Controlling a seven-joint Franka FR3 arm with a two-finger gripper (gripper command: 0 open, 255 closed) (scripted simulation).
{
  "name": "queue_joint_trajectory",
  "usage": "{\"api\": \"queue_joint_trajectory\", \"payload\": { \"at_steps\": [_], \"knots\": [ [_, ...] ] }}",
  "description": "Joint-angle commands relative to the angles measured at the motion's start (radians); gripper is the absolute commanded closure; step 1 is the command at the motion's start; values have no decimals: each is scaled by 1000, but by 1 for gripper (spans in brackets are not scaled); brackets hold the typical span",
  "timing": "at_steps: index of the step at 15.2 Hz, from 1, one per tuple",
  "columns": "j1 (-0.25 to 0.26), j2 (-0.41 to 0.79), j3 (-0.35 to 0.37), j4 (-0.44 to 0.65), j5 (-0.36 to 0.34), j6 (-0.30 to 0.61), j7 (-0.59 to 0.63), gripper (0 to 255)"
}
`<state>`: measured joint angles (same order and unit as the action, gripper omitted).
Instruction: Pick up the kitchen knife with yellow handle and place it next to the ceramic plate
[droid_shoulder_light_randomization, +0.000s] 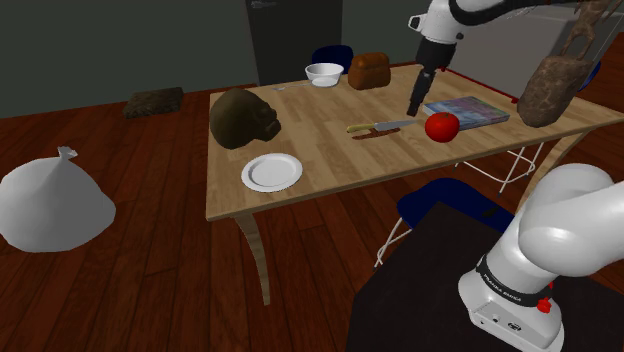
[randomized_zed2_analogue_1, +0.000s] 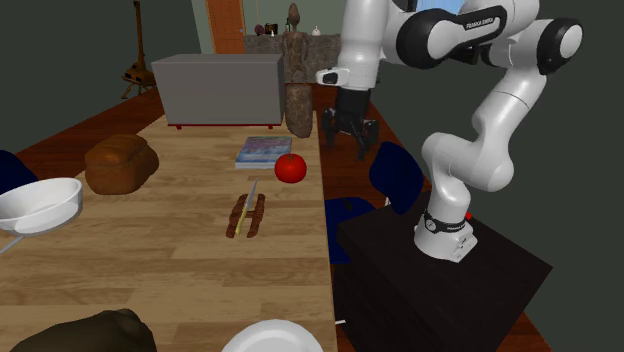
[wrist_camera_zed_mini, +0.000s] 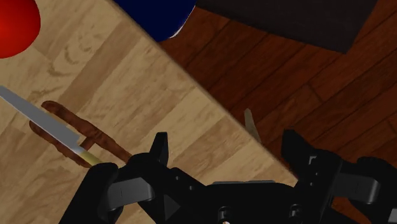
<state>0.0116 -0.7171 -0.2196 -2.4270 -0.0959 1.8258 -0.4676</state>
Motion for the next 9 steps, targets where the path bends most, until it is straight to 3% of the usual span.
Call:
{"api": "queue_joint_trajectory", "payload": {
  "at_steps": [1,9],
  "knots": [
    [9,56,-59,11,-22,44,-101,0],
    [73,312,-273,107,-29,189,-479,0]
  ]
}}
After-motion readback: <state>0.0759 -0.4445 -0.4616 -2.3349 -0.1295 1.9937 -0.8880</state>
